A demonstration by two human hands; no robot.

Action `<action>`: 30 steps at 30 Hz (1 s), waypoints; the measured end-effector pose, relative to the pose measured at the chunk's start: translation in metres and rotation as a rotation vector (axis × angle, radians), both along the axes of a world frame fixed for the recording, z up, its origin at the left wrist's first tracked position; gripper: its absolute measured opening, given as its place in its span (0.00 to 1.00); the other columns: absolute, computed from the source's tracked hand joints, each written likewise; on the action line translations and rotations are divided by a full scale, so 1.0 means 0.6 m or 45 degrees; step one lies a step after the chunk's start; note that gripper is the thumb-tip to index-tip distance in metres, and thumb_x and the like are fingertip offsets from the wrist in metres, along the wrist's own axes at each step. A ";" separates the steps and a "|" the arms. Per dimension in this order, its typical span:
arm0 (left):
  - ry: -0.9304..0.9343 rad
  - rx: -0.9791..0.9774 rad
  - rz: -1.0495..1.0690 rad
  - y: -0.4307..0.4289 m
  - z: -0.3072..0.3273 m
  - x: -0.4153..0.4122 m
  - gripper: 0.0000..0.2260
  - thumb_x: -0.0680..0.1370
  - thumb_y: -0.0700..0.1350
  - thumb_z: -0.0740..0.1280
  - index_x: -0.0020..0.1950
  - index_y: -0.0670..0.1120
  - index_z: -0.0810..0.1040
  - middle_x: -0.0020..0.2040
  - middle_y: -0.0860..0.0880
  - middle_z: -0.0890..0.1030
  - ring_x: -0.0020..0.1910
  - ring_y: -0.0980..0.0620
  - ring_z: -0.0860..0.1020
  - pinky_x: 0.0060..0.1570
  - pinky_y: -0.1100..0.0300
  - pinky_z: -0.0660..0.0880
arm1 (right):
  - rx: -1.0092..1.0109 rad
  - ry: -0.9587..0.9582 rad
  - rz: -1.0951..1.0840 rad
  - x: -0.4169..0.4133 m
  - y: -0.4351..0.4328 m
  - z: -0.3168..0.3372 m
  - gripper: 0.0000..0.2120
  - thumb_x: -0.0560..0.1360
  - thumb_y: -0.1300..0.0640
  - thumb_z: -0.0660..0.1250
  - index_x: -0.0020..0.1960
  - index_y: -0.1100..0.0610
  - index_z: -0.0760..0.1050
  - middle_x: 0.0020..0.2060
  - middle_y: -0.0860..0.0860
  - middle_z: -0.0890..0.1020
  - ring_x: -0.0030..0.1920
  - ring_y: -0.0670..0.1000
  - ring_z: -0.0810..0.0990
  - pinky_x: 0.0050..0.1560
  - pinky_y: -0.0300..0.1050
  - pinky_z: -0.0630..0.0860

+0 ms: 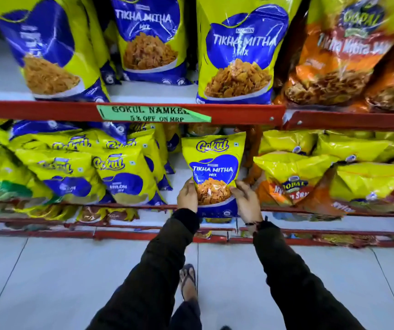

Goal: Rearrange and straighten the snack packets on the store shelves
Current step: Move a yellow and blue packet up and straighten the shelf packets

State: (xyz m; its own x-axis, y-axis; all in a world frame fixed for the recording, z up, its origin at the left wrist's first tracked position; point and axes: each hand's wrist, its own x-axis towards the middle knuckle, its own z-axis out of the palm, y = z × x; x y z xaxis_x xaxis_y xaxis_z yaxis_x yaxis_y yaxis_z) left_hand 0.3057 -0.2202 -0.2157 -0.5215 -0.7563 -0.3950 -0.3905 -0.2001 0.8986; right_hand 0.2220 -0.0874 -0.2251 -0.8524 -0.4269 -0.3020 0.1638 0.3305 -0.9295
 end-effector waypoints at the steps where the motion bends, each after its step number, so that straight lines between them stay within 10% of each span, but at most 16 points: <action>1: 0.016 -0.019 0.021 0.007 0.012 0.013 0.17 0.82 0.46 0.53 0.65 0.42 0.74 0.67 0.41 0.76 0.67 0.43 0.72 0.64 0.59 0.65 | -0.021 0.022 0.004 0.012 0.005 0.011 0.20 0.74 0.52 0.66 0.64 0.58 0.75 0.60 0.55 0.80 0.65 0.57 0.77 0.70 0.55 0.70; 10: 0.316 -0.209 0.248 0.012 0.155 0.120 0.17 0.82 0.43 0.54 0.68 0.40 0.71 0.70 0.42 0.72 0.71 0.46 0.69 0.65 0.62 0.62 | -0.264 0.305 0.135 0.111 -0.001 0.172 0.13 0.77 0.60 0.66 0.61 0.58 0.76 0.50 0.47 0.80 0.47 0.44 0.78 0.42 0.18 0.67; 16: 0.666 -0.345 0.308 -0.037 0.261 0.124 0.14 0.82 0.41 0.54 0.58 0.46 0.78 0.58 0.48 0.79 0.59 0.54 0.74 0.60 0.62 0.64 | -0.457 0.463 0.174 0.108 -0.064 0.275 0.13 0.75 0.59 0.67 0.59 0.52 0.76 0.56 0.50 0.81 0.58 0.48 0.78 0.54 0.29 0.72; 24: 0.901 -0.568 0.235 -0.188 0.371 0.041 0.17 0.82 0.44 0.54 0.68 0.42 0.72 0.67 0.46 0.75 0.64 0.54 0.72 0.59 0.70 0.68 | -0.517 0.671 0.165 0.027 -0.199 0.394 0.22 0.75 0.57 0.65 0.69 0.56 0.71 0.63 0.47 0.76 0.66 0.49 0.74 0.70 0.50 0.69; 30: 0.847 -0.487 0.203 -0.291 0.381 -0.018 0.15 0.81 0.43 0.56 0.67 0.46 0.72 0.66 0.46 0.76 0.65 0.49 0.73 0.63 0.57 0.69 | -0.507 0.729 0.180 -0.039 -0.305 0.380 0.27 0.71 0.44 0.64 0.68 0.51 0.69 0.67 0.50 0.76 0.69 0.50 0.73 0.71 0.58 0.69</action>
State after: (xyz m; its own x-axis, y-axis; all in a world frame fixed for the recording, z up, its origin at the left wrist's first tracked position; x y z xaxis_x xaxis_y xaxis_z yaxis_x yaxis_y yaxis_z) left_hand 0.2947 -0.3949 0.0126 -0.4307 -0.8626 0.2652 0.2615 0.1619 0.9515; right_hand 0.1989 -0.2705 0.0030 -0.7587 -0.5300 0.3788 -0.4058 -0.0705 -0.9113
